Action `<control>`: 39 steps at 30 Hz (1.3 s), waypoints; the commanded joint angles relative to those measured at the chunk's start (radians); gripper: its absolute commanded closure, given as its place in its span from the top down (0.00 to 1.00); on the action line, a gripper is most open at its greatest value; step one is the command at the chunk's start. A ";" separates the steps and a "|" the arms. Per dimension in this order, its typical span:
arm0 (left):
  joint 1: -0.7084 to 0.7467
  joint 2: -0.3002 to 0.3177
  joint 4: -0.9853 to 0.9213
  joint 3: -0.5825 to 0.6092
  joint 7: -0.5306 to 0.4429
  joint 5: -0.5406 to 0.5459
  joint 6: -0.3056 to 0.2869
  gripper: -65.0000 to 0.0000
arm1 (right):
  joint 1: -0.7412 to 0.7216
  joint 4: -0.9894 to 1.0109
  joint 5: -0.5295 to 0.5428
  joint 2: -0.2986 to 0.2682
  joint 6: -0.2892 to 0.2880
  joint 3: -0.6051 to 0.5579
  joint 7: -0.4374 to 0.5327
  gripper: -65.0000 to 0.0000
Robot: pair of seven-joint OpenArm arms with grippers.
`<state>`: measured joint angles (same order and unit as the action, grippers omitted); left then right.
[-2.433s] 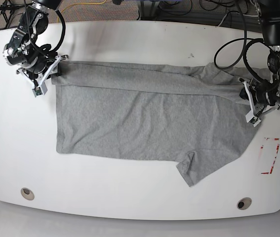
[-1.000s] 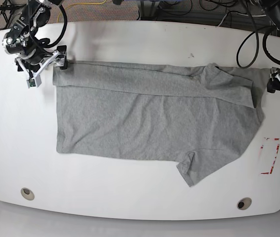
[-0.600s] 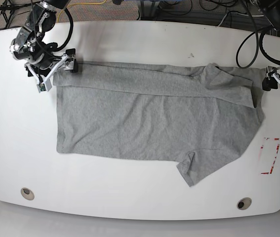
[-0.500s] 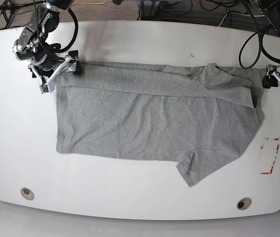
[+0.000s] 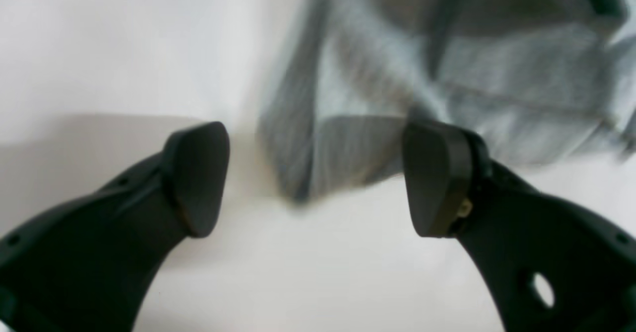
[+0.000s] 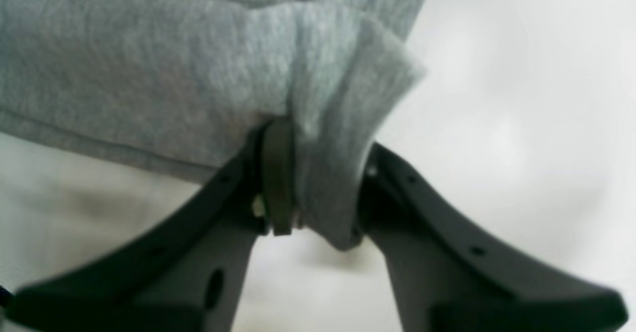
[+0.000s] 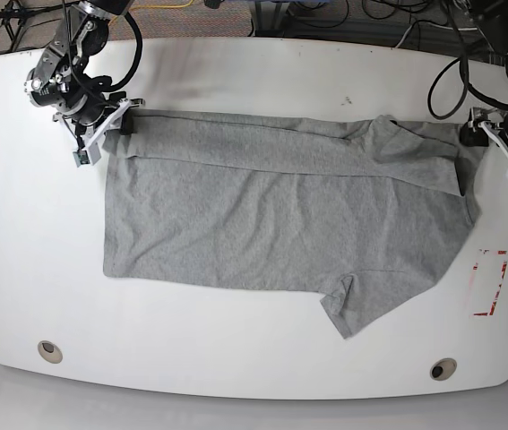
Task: Fold the T-shirt properly
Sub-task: 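Regrasp the shirt's folded edge with both grippers, then pull the held edge taut with both grippers, then release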
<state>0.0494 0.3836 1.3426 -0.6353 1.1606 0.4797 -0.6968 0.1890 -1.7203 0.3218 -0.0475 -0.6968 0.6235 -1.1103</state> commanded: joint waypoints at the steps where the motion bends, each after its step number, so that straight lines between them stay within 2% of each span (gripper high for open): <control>1: -0.010 0.021 -0.022 0.015 -0.052 0.012 -0.001 0.79 | -0.003 -0.011 0.003 -0.009 -0.001 0.002 -0.011 0.20; 8: -0.013 0.022 -0.097 0.064 -0.080 0.012 -0.001 0.78 | -0.003 -0.013 0.003 -0.010 -0.001 0.002 -0.011 0.18; 10: -0.013 0.022 -0.096 0.075 -0.080 0.012 -0.001 0.71 | -0.003 -0.014 0.003 -0.010 -0.001 0.002 -0.011 0.12; 13: -0.009 0.022 -0.096 0.090 -0.080 0.009 -0.001 0.47 | -0.001 -0.016 0.001 -0.010 -0.001 0.002 -0.011 0.00; 14: -0.009 0.022 -0.097 0.098 -0.080 0.009 -0.001 0.35 | -0.001 -0.016 0.001 -0.010 -0.001 0.002 -0.011 0.00; 15: -0.007 0.022 -0.099 0.101 -0.080 0.009 -0.001 0.28 | -0.001 -0.016 0.001 -0.010 -0.001 0.002 -0.011 0.00; 16: -0.007 0.022 -0.102 0.105 -0.080 0.007 -0.001 0.11 | -0.001 -0.016 0.001 -0.012 -0.001 0.002 -0.011 0.00; 17: -0.006 0.022 -0.104 0.108 -0.080 0.007 -0.001 0.03 | -0.001 -0.017 0.001 -0.013 -0.001 0.002 -0.011 0.00; 18: -0.004 0.022 -0.104 0.113 -0.078 0.006 -0.001 0.00 | 0.000 -0.017 0.001 -0.013 -0.001 0.002 -0.012 0.00; 26: 0.071 0.024 -0.024 0.101 -0.058 0.007 -0.001 0.00 | 0.040 -0.059 0.001 -0.033 -0.001 0.003 -0.015 0.00; 35: 0.208 0.028 0.202 0.088 0.034 0.007 -0.001 0.00 | 0.145 -0.169 0.003 -0.073 -0.001 0.003 -0.057 0.00; 39: 0.277 0.028 0.283 0.076 0.043 0.007 -0.001 0.00 | 0.182 -0.198 0.003 -0.081 -0.001 0.003 -0.066 0.00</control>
<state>0.2943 0.3904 1.5593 -0.5468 1.1931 0.5114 -0.7048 0.3492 -1.8763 0.3275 -0.1043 -0.6975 0.6201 -1.1816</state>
